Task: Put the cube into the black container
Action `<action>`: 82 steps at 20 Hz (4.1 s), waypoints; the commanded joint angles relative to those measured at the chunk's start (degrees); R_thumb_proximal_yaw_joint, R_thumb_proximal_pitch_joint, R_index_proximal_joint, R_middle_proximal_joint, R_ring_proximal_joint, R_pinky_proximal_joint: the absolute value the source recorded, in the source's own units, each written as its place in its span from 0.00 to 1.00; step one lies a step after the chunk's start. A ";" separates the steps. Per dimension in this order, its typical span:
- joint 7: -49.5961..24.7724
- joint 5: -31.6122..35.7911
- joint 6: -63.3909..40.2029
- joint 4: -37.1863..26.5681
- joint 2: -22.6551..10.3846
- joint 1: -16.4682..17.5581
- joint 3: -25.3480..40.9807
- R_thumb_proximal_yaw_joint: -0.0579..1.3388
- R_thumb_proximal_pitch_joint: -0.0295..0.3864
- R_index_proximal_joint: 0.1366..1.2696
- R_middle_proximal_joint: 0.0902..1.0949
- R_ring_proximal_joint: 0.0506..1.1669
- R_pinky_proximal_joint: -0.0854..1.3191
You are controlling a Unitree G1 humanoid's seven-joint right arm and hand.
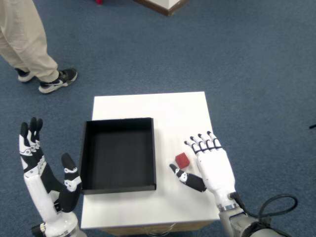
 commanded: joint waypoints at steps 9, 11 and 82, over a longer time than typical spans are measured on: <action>7.68 5.43 4.71 -1.41 -0.77 -4.98 -4.56 0.15 0.06 0.30 0.26 0.21 0.19; 8.59 5.67 5.30 -1.73 -0.46 -5.07 -4.77 0.16 0.06 0.31 0.25 0.20 0.18; 10.90 -4.40 15.15 -9.66 0.53 -3.87 -12.69 0.22 0.08 0.45 0.28 0.19 0.17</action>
